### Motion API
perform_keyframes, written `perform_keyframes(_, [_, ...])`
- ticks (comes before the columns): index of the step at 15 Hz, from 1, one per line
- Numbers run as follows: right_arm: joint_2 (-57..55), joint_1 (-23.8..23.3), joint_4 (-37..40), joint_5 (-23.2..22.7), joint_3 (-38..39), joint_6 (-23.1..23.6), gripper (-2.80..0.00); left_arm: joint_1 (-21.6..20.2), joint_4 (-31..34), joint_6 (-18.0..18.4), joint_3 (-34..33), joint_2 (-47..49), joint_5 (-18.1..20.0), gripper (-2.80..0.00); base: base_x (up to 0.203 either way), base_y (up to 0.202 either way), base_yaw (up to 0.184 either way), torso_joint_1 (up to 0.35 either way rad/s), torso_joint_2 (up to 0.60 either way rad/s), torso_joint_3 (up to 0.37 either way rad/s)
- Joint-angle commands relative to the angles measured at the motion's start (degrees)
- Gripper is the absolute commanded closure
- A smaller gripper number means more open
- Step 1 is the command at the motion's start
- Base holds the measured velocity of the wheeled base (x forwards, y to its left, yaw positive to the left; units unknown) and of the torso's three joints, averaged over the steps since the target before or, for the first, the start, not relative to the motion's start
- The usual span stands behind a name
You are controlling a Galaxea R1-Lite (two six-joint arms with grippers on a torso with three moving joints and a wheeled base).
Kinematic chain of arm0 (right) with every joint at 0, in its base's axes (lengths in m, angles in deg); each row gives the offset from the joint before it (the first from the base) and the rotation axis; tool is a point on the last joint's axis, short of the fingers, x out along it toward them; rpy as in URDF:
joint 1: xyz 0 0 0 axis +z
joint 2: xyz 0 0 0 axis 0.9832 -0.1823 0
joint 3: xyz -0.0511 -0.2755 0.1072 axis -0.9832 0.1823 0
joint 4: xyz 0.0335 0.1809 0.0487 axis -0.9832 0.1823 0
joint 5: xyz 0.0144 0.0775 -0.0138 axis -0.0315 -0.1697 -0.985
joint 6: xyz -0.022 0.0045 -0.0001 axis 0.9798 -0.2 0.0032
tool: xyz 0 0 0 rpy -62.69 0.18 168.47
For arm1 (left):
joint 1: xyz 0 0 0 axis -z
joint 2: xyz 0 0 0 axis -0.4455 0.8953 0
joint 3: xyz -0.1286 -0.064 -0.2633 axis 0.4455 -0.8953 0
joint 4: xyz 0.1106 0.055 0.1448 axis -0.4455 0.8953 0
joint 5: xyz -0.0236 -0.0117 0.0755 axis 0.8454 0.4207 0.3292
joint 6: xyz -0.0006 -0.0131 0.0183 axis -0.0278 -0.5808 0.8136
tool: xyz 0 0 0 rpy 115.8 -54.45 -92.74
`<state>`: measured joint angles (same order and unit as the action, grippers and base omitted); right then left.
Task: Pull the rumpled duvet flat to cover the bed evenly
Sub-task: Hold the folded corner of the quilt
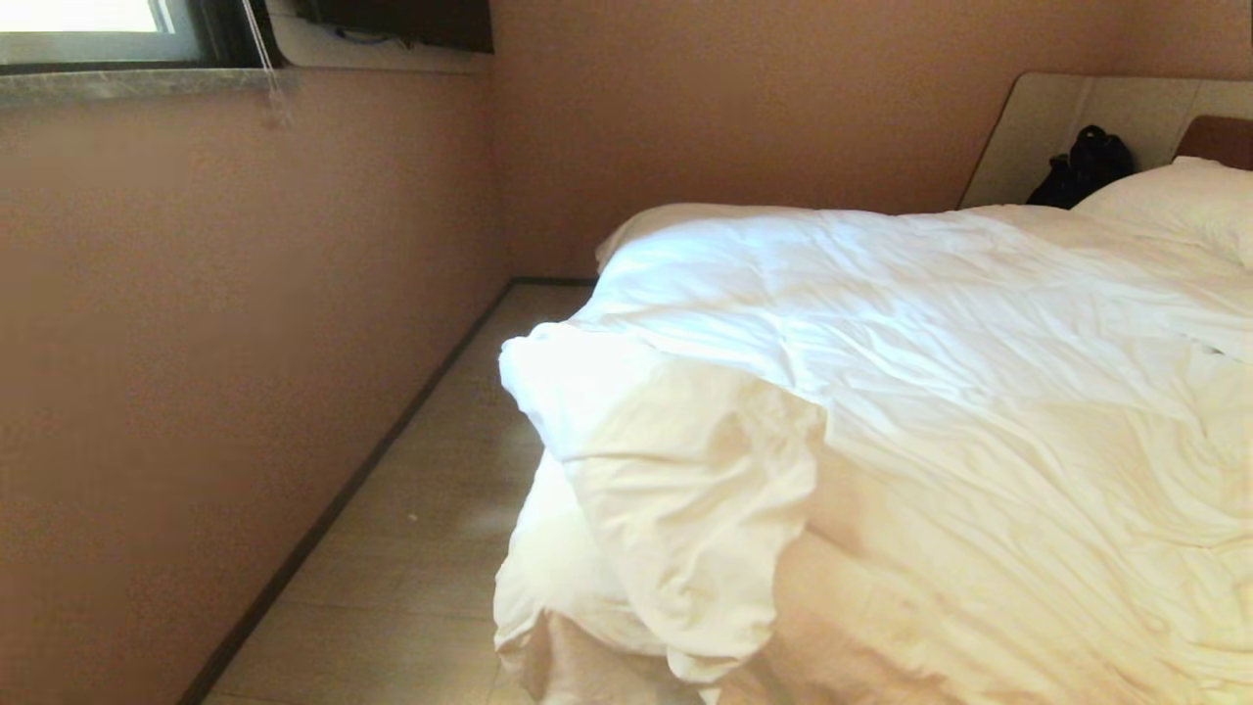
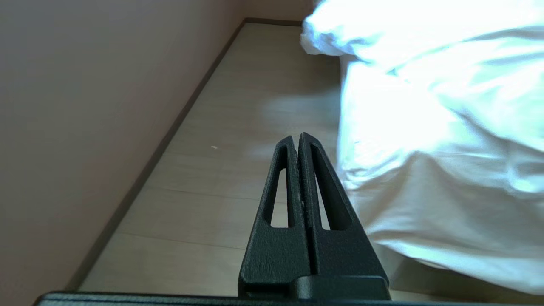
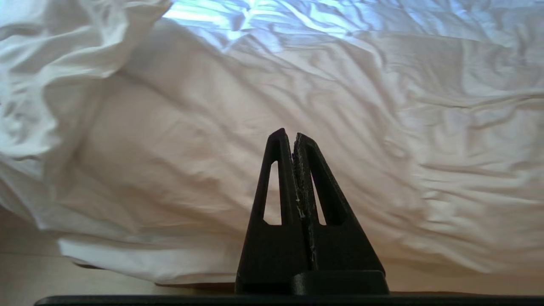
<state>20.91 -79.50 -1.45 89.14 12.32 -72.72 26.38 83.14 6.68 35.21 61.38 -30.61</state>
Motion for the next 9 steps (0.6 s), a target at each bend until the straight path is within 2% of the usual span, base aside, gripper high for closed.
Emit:
perform_keyframes(1, [0.02, 0.00, -0.04, -0.01, -0.01, 0.01, 0.00, -0.01, -0.01, -0.01, 0.00, 0.00, 0.02, 0.00, 0.000, -0.195, -0.004, 0.002, 0.00, 0.002])
perform_keyframes(9, [0.02, 0.09, 0.05, -0.01, -0.01, 0.01, 0.00, -0.01, -0.01, 0.17, 0.00, 0.00, -0.07, 0.00, 0.000, -0.192, 0.001, 0.003, 0.00, 0.002])
